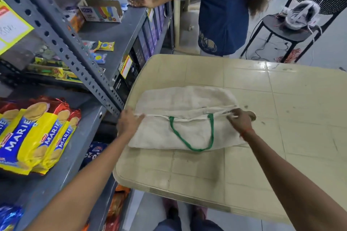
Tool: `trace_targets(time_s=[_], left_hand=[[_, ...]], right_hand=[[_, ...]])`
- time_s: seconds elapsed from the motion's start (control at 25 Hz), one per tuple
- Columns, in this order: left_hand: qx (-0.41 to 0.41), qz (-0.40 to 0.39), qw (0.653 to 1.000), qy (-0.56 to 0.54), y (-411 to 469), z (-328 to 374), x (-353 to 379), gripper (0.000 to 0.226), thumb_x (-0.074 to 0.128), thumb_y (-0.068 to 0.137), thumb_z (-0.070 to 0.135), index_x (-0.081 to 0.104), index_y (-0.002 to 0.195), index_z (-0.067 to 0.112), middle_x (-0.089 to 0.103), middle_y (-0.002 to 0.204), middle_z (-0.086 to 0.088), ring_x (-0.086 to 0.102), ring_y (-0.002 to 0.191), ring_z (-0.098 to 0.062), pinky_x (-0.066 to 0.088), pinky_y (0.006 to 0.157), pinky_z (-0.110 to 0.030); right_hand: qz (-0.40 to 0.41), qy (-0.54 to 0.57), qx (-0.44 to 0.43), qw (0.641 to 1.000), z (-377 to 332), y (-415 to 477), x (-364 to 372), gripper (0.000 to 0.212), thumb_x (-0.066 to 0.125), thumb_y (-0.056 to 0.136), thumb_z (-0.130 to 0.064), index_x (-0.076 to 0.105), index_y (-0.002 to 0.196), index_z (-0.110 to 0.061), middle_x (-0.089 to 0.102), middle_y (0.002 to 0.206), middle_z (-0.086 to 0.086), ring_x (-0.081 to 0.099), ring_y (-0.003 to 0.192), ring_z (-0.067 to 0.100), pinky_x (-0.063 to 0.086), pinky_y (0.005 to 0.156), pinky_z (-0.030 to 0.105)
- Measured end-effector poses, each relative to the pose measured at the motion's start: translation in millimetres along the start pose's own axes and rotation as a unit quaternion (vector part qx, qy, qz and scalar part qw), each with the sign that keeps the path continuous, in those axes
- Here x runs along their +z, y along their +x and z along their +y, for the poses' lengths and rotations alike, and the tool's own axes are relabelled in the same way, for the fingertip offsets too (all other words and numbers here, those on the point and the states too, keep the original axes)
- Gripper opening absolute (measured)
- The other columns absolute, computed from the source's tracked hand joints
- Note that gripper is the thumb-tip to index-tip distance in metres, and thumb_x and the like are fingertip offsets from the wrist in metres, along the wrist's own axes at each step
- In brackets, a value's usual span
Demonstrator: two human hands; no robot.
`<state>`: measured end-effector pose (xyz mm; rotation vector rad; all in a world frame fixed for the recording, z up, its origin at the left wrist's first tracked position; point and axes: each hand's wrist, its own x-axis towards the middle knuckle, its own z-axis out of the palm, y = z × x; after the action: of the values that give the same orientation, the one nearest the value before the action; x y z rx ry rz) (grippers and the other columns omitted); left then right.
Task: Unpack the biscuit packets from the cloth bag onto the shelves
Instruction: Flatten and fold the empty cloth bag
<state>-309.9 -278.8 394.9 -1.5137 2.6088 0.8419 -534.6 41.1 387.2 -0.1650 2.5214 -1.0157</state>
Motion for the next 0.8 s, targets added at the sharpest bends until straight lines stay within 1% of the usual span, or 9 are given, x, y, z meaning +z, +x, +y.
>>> trace_targets(time_s=[0.08, 0.12, 0.2, 0.32, 0.4, 0.48, 0.56, 0.64, 0.8], left_hand=[[0.24, -0.053, 0.964, 0.098, -29, -6, 21, 0.051, 0.066, 0.076, 0.055, 0.054, 0.105, 0.015, 0.054, 0.103, -0.001, 0.056, 0.093, -0.023, 0.045, 0.071, -0.033], [0.336, -0.11, 0.92, 0.169, -40, -10, 27, 0.054, 0.065, 0.072, 0.061, 0.057, 0.101, 0.016, 0.054, 0.1, 0.001, 0.055, 0.089, -0.02, 0.045, 0.068, -0.032], [0.429, -0.147, 0.837, 0.308, -48, -30, 41, 0.055, 0.064, 0.068, 0.062, 0.061, 0.096, 0.015, 0.06, 0.097, -0.002, 0.057, 0.084, -0.02, 0.047, 0.062, -0.03], [0.392, -0.105, 0.839, 0.362, -47, -33, 38, 0.029, 0.071, 0.076, 0.032, 0.065, 0.095, 0.01, 0.062, 0.098, -0.008, 0.063, 0.086, -0.023, 0.049, 0.059, -0.028], [0.351, -0.143, 0.837, 0.396, -49, -26, 33, 0.024, 0.054, 0.089, 0.022, 0.061, 0.105, 0.006, 0.058, 0.11, -0.01, 0.058, 0.102, -0.025, 0.048, 0.072, -0.034], [0.311, -0.237, 0.832, 0.394, -51, -21, 29, 0.022, 0.054, 0.088, 0.027, 0.063, 0.098, 0.01, 0.054, 0.107, -0.007, 0.053, 0.103, -0.023, 0.044, 0.071, -0.034], [0.257, -0.341, 0.837, 0.341, -51, -15, 21, 0.018, 0.067, 0.078, 0.028, 0.057, 0.068, 0.017, 0.05, 0.081, -0.001, 0.049, 0.079, -0.019, 0.034, 0.055, -0.028], [0.154, -0.467, 0.822, 0.288, -44, 1, 5, 0.03, 0.07, 0.073, 0.021, 0.047, 0.055, 0.019, 0.044, 0.061, 0.002, 0.043, 0.059, -0.016, 0.03, 0.049, -0.025], [0.077, -0.489, 0.827, 0.268, -12, 48, -37, 0.02, 0.068, 0.076, 0.017, 0.053, 0.062, 0.018, 0.051, 0.068, 0.002, 0.05, 0.07, -0.016, 0.046, 0.064, -0.027]], right_hand=[[-0.074, -0.179, -0.177, 0.965, 12, -26, 24, 0.041, 0.07, 0.073, -0.038, 0.063, 0.102, -0.011, 0.06, 0.103, 0.008, 0.056, 0.092, 0.025, 0.049, 0.082, 0.036], [-0.12, -0.287, -0.246, 0.918, 20, -35, 32, 0.047, 0.069, 0.066, -0.048, 0.064, 0.097, -0.013, 0.06, 0.099, 0.007, 0.055, 0.09, 0.026, 0.049, 0.078, 0.036], [-0.152, -0.415, -0.316, 0.84, 41, -45, 41, 0.058, 0.06, 0.053, -0.056, 0.063, 0.094, -0.015, 0.061, 0.094, 0.008, 0.057, 0.085, 0.028, 0.051, 0.069, 0.035], [-0.159, -0.451, -0.279, 0.833, 59, -47, 37, 0.048, 0.069, 0.045, -0.039, 0.062, 0.084, -0.013, 0.062, 0.084, 0.008, 0.062, 0.073, 0.028, 0.054, 0.056, 0.032], [-0.112, -0.482, -0.284, 0.821, 59, -45, 33, 0.038, 0.082, 0.042, -0.02, 0.062, 0.072, -0.01, 0.061, 0.076, 0.01, 0.062, 0.067, 0.029, 0.054, 0.05, 0.036], [-0.178, -0.511, -0.218, 0.812, 38, -52, 25, 0.032, 0.079, 0.061, -0.024, 0.066, 0.087, -0.01, 0.065, 0.092, 0.01, 0.062, 0.087, 0.029, 0.053, 0.069, 0.036], [-0.28, -0.512, -0.109, 0.805, 22, -52, 21, 0.045, 0.069, 0.075, -0.036, 0.062, 0.111, -0.01, 0.063, 0.114, 0.01, 0.058, 0.107, 0.029, 0.048, 0.087, 0.032], [-0.358, -0.498, -0.02, 0.789, 5, -54, 8, 0.058, 0.068, 0.071, -0.042, 0.059, 0.118, -0.009, 0.063, 0.114, 0.01, 0.06, 0.104, 0.028, 0.049, 0.094, 0.033], [-0.344, -0.412, 0.038, 0.843, -45, -42, -42, 0.033, 0.06, 0.075, -0.04, 0.056, 0.079, -0.007, 0.054, 0.076, 0.006, 0.054, 0.072, 0.022, 0.044, 0.071, 0.025]])
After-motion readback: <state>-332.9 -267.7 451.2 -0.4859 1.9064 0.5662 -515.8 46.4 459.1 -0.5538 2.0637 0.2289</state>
